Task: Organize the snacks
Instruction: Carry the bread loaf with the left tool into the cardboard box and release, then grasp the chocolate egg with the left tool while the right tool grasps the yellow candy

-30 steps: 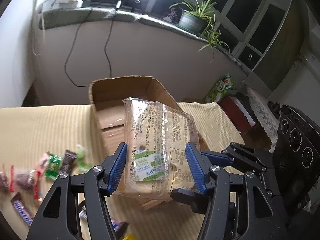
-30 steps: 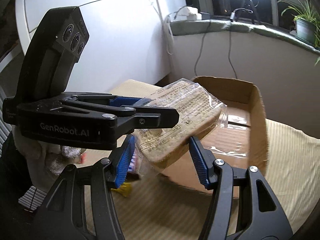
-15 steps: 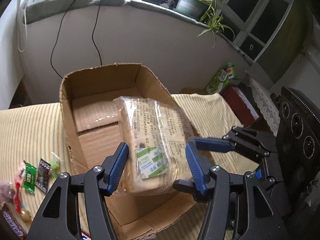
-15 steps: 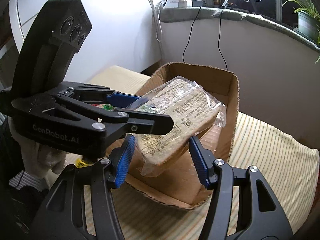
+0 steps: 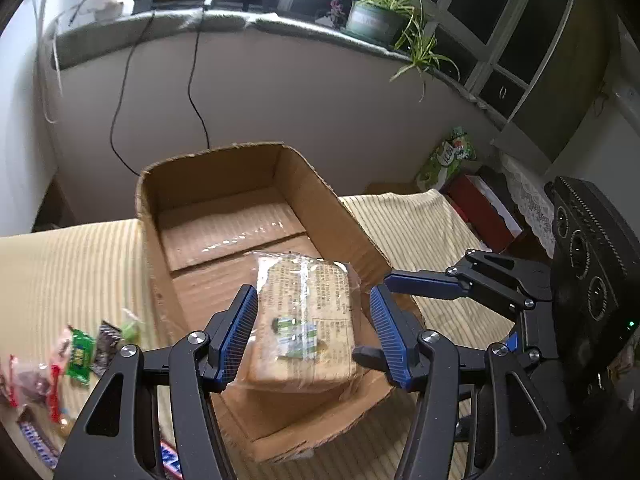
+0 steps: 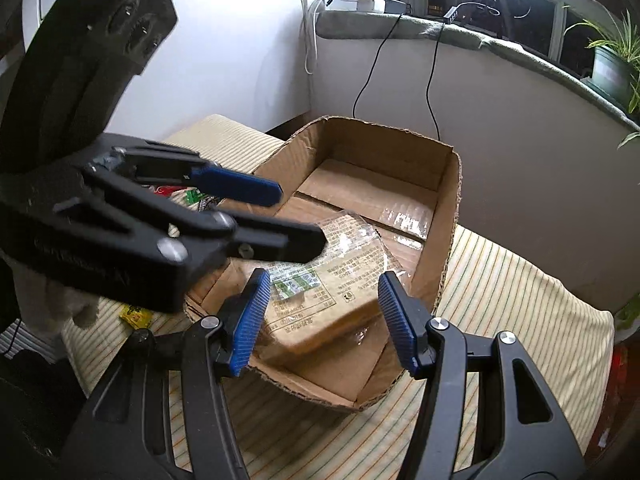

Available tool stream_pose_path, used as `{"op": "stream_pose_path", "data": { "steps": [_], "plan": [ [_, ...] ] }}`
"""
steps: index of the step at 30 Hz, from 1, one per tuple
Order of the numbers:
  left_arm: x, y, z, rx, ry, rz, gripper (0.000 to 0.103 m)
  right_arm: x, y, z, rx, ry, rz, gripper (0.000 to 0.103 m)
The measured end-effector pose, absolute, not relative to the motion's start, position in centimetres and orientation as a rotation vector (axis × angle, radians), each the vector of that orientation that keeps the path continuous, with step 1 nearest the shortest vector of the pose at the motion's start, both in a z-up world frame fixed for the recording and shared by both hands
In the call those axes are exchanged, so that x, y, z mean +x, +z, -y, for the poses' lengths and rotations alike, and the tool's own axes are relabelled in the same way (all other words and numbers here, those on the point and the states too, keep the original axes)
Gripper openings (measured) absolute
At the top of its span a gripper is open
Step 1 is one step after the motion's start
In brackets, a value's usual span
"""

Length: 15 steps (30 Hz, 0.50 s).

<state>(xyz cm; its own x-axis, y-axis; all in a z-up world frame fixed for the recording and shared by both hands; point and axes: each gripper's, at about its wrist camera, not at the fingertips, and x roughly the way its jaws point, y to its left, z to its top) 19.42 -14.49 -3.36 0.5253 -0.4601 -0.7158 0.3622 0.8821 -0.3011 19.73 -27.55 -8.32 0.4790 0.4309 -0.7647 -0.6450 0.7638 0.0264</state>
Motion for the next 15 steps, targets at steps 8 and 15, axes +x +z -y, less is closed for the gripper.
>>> {"op": "stream_pose_path", "data": {
  "steps": [8,15],
  "plan": [
    [17.1,-1.6,11.4,-0.105,-0.424,-0.828,0.057,17.6,-6.8,26.8,-0.276,0.641,-0.794,0.067],
    [13.3,-1.1,6.7,-0.095,-0.334,-0.761,0.059,15.2,-5.9,25.6,-0.232,0.671,-0.773,0.070]
  ]
}}
